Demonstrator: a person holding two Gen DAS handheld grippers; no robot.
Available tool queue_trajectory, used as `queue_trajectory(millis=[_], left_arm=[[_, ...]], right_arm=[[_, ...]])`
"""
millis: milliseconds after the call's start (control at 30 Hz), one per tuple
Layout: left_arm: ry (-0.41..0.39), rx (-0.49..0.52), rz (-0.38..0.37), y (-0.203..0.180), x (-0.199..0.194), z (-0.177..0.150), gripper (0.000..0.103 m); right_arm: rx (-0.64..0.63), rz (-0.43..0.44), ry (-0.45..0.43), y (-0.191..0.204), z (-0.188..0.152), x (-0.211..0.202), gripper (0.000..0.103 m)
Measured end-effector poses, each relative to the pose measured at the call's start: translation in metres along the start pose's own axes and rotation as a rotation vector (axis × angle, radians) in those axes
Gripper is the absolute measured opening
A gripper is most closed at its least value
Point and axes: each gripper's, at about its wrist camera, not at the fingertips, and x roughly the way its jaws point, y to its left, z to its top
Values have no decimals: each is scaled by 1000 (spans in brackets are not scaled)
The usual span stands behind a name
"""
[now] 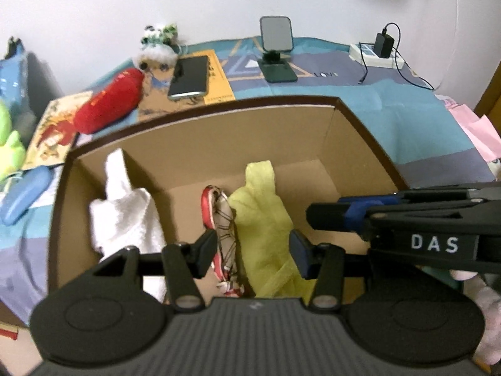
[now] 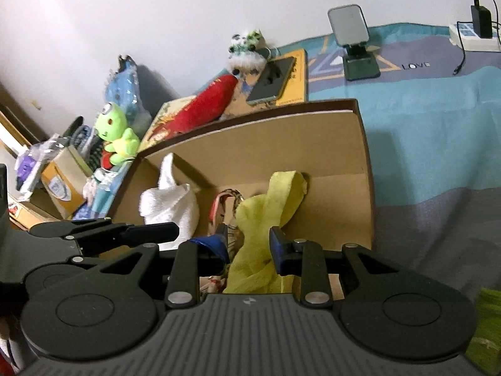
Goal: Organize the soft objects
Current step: 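Lift the yellow cloth with the right gripper and release it in the box, then move the right tool to the pile and grasp the green cloth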
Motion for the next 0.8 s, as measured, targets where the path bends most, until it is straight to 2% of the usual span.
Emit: queue_trajectory(millis=[400, 800], left_arm=[[-51, -37, 182, -49, -46, -15, 53], [-74, -101, 291, -91, -68, -34, 54]], right_arm=[[-31, 131, 16, -17, -13, -50, 12], [-108, 180, 63, -37, -35, -78, 12]])
